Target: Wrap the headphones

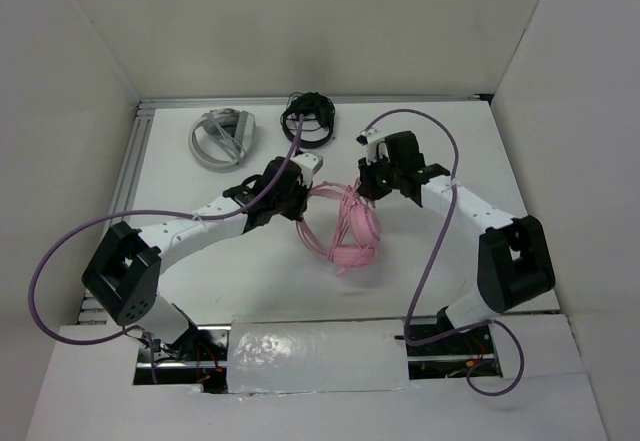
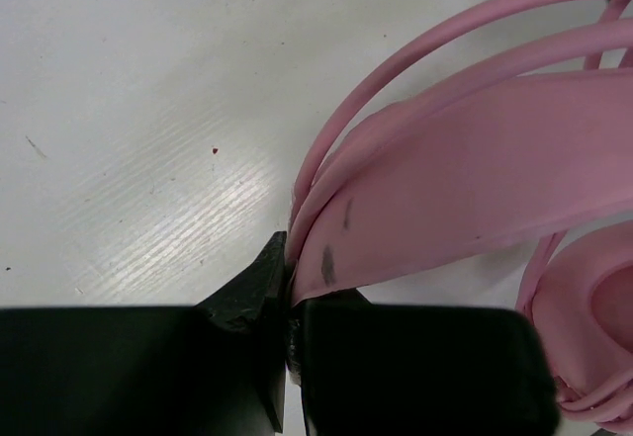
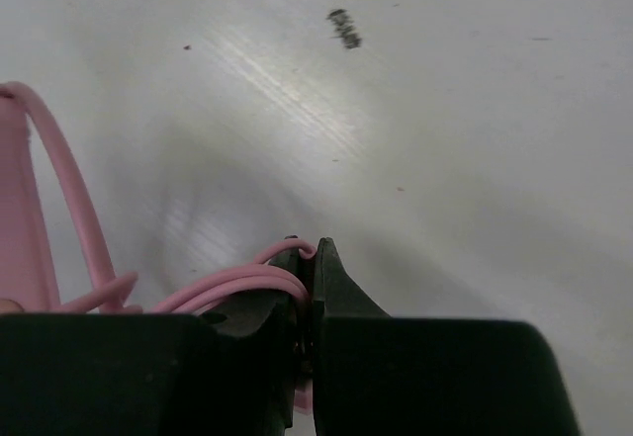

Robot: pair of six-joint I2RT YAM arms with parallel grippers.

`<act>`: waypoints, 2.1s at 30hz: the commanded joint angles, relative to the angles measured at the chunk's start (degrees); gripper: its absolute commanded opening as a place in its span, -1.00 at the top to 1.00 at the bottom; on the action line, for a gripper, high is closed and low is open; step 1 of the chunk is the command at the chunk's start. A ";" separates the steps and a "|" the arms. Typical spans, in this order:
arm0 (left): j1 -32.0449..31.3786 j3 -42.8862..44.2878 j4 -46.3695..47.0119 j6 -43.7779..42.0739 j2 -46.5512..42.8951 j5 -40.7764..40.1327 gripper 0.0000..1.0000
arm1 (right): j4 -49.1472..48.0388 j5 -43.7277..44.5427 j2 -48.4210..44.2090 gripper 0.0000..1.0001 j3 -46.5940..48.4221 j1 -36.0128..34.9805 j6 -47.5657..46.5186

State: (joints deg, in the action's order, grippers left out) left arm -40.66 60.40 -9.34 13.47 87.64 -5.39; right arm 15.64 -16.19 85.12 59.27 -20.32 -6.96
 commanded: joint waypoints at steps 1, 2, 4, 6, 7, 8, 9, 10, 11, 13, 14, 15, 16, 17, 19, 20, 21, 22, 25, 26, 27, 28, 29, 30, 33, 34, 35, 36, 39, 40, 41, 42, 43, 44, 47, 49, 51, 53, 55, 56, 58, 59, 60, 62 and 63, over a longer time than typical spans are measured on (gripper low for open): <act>1.46 0.15 3.72 0.67 -3.35 8.90 1.00 | -5.35 -10.42 3.37 0.91 2.35 1.24 6.33; 1.90 -0.02 3.72 1.63 -3.35 9.95 1.00 | -6.14 -12.01 3.91 0.88 1.48 1.16 6.78; 3.31 -0.63 3.89 2.43 -3.35 11.62 1.00 | -6.41 -14.83 5.93 0.82 0.77 1.16 10.82; 4.45 -1.60 4.60 3.92 -3.35 12.94 1.00 | -8.16 -16.76 7.42 0.78 -0.90 1.33 13.98; 4.89 -1.86 4.95 4.80 -3.26 14.77 1.00 | -9.30 -18.08 7.86 0.75 -2.30 1.33 15.04; 5.42 -2.21 5.30 5.68 -3.17 15.49 1.00 | -11.05 -19.22 8.48 0.75 -2.75 1.51 15.83; 6.55 -2.65 5.74 6.38 -3.09 16.80 1.00 | -11.68 -20.63 9.61 0.75 -3.01 1.42 16.97; 6.91 -2.66 5.57 7.08 -2.82 17.42 1.00 | -12.38 -21.08 10.06 0.75 -4.06 1.33 17.50; 7.35 -2.57 5.39 7.79 -2.12 17.08 1.00 | -14.21 -21.25 10.50 0.75 -4.59 1.33 18.12; 8.14 -1.26 2.94 9.72 -0.98 15.24 1.00 | -15.19 -20.99 11.64 0.75 -5.65 1.24 19.35; 8.41 -0.90 2.32 10.08 0.42 14.19 1.00 | -15.37 -20.91 12.78 0.75 -5.65 1.33 20.22; 8.50 -0.46 1.70 10.78 0.87 14.26 1.00 | -15.37 -20.99 13.31 0.75 -5.04 1.33 20.58; 8.50 -0.37 1.52 11.31 1.57 14.26 1.00 | -15.37 -21.25 14.19 0.74 -4.60 1.42 20.85; 8.50 -0.29 1.35 11.75 2.44 14.44 1.00 | -15.37 -21.78 15.67 0.74 -4.16 1.25 21.28; 8.50 0.33 0.30 13.41 4.11 14.09 1.00 | -14.85 -21.44 16.91 0.74 -2.76 1.33 22.86; 8.50 0.68 -0.06 13.68 4.64 14.00 1.00 | -14.24 -20.21 17.88 0.74 -2.49 1.42 23.48; 8.41 1.55 -0.67 14.73 5.17 13.04 1.00 | -14.06 -19.85 18.32 0.74 -2.14 1.42 23.75; 8.50 1.91 -1.37 15.17 6.40 12.69 1.00 | -13.88 -19.76 18.59 0.74 -1.96 1.59 23.92; 8.58 3.93 -4.10 17.90 8.68 11.98 1.00 | -12.92 -21.17 19.90 0.69 -1.26 1.68 24.36; 8.58 5.24 -5.84 18.42 9.39 11.81 1.00 | -12.39 -21.34 20.95 0.68 -0.91 1.77 24.71; 8.58 5.95 -6.56 19.30 9.92 11.63 1.00 | -11.95 -21.34 21.48 0.68 -0.04 1.77 24.80; 8.50 6.39 -6.91 19.31 10.79 11.63 1.00 | -11.16 -21.26 22.01 0.68 0.32 1.77 24.89; 8.67 7.18 -8.05 20.61 11.32 11.54 1.00 | -10.72 -21.34 23.06 0.67 1.19 1.77 24.98; 8.67 7.62 -8.67 21.15 11.59 10.93 1.00 | -10.11 -20.91 23.51 0.66 1.64 1.86 24.98; 8.94 9.20 -11.13 22.99 12.91 9.96 1.00 | -8.61 -19.33 24.65 0.64 2.35 1.77 25.24; 9.11 9.73 -11.74 23.17 13.78 9.44 1.00 | -8.35 -19.06 24.83 0.62 2.26 2.03 25.24; 9.20 10.43 -12.36 24.05 14.23 9.00 1.00 | -8.17 -18.71 24.74 0.60 2.26 2.03 25.33; 9.29 10.79 -13.06 24.14 15.01 8.90 1.00 | -7.91 -18.19 24.74 0.60 2.26 2.03 25.33; 9.82 11.58 -12.98 24.50 15.99 10.05 1.00 | -6.94 -17.48 25.01 0.57 2.52 2.21 25.24; 10.16 11.84 -13.15 24.75 16.68 10.31 1.00 | -6.68 -17.74 25.01 0.55 2.52 2.47 25.24; 10.34 12.37 -13.33 25.45 17.04 10.48 1.00 | -6.59 -17.39 24.92 0.54 2.44 2.56 25.24; 10.52 12.46 -13.51 25.72 17.56 10.57 1.00 | -6.41 -17.13 24.83 0.53 2.43 2.56 25.33; 11.04 12.81 -13.94 26.07 17.92 10.75 1.00 | -6.06 -17.13 24.74 0.51 2.43 2.65 25.33; 11.31 13.33 -14.30 26.69 18.27 11.01 1.00 | -5.80 -16.95 24.74 0.51 2.52 2.74 25.42; 12.36 13.60 -14.30 27.21 19.06 12.15 1.00 | -5.18 -16.78 24.65 0.48 2.52 2.91 25.42; 13.15 13.60 -13.86 27.39 19.33 12.59 1.00 | -4.57 -16.34 24.57 0.45 2.61 3.00 25.77; 13.42 13.86 -14.12 27.66 19.50 12.86 1.00 | -3.95 -15.98 24.48 0.41 2.35 3.00 25.68; 13.33 13.87 -13.60 27.13 19.24 13.12 1.00 | -3.69 -15.46 24.13 0.38 2.09 3.09 25.86; 13.42 14.30 -13.51 26.78 19.41 13.47 1.00 | -3.51 -14.93 23.52 0.24 1.82 3.09 26.03; 13.33 14.39 -13.59 26.52 19.59 13.56 0.85 | -3.51 -14.93 23.42 0.23 1.47 3.09 26.12; 13.42 14.66 -13.77 26.25 20.03 13.56 0.66 | -3.25 -14.32 23.07 0.21 1.20 3.26 26.38; 13.42 14.83 -13.68 26.08 20.38 13.56 0.52 | -2.99 -14.23 22.90 0.21 1.20 3.44 26.39; 13.42 14.92 -13.68 25.99 20.56 13.74 0.43 | -2.46 -13.35 22.37 0.19 1.03 3.53 26.65; 13.51 14.75 -13.16 25.64 20.82 14.26 0.28 | -1.85 -12.47 21.58 -0.03 0.85 3.53 26.65; 13.51 14.57 -13.07 25.55 20.73 14.79 0.23 | -1.58 -12.29 21.23 -0.04 0.68 3.53 26.65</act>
State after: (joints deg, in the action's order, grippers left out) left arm -27.49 71.96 -28.47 36.01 108.60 5.30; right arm 8.23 -30.74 107.96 61.19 -16.27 19.92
